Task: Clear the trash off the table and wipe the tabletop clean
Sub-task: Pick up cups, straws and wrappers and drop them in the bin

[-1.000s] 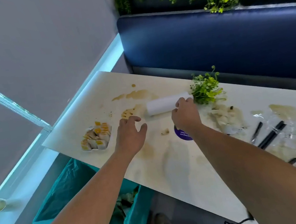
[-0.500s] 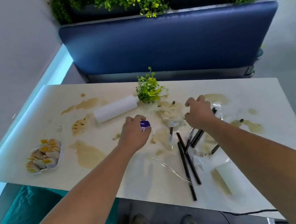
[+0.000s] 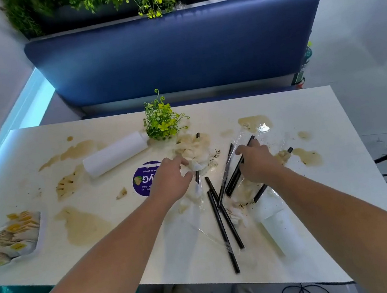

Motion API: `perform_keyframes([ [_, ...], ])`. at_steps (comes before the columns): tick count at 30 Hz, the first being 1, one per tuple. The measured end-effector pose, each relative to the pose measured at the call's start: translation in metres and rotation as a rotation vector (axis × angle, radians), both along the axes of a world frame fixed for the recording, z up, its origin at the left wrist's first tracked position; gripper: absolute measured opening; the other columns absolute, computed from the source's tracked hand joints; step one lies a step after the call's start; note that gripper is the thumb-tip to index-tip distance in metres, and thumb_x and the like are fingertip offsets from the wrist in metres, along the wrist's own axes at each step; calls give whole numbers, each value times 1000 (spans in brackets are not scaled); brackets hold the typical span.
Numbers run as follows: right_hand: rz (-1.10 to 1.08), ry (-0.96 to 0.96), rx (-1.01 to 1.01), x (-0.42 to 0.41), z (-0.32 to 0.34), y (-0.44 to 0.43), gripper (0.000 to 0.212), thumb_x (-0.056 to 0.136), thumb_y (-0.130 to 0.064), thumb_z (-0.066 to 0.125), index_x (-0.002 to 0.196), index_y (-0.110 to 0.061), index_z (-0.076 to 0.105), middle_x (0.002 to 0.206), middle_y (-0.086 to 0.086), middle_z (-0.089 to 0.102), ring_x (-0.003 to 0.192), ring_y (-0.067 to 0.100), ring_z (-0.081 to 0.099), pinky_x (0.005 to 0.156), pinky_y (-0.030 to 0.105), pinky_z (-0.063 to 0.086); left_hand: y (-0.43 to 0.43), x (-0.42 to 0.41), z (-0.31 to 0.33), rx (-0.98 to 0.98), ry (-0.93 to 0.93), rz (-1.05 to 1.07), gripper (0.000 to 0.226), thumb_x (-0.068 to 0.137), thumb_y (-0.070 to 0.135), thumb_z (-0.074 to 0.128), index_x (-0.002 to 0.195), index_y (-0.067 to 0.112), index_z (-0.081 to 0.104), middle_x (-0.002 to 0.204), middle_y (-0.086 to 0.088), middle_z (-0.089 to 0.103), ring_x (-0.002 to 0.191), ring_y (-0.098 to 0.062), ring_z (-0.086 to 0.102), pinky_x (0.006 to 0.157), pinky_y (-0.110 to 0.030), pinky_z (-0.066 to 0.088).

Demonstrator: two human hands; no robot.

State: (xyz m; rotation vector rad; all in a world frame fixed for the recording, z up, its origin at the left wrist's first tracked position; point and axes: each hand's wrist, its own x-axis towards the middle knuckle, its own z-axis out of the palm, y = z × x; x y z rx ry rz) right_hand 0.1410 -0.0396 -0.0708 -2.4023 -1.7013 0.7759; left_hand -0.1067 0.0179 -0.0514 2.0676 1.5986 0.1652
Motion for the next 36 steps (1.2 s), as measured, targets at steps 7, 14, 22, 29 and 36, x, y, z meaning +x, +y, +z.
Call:
perform_keyframes([
  [7,-147,91,50,-14,-22,21,30,100,-28,51,75,-13,50,80,5,58,61,17,55,50,27,39,8,13,-24,-25,-6,23,16,95,32,66,110,27,66,99,7,67,92,-15,63,79,-33,51],
  [14,-341,218,59,-20,-37,36,41,91,-24,61,58,-14,39,52,0,42,43,19,39,46,23,34,16,17,-41,-65,-39,90,14,96,30,63,110,29,62,87,14,68,79,-7,64,67,-30,54],
  [22,-423,310,-3,-18,-43,46,37,83,-10,63,54,-13,39,50,2,43,41,20,39,46,21,35,31,21,-47,18,-12,70,25,95,35,63,119,28,59,101,4,58,83,-11,56,66,-30,41],
  [29,-503,458,81,-22,-34,51,22,83,-8,55,62,-9,49,57,7,52,50,21,45,51,24,40,34,30,-43,17,-172,101,14,97,36,63,108,27,65,93,13,63,78,-1,58,68,-24,44],
  [36,-525,600,267,-34,-9,63,19,84,-18,55,69,-7,60,58,5,66,46,7,52,52,19,39,37,47,-25,-142,-399,188,20,100,40,59,92,28,74,89,14,72,82,4,64,64,-6,42],
])
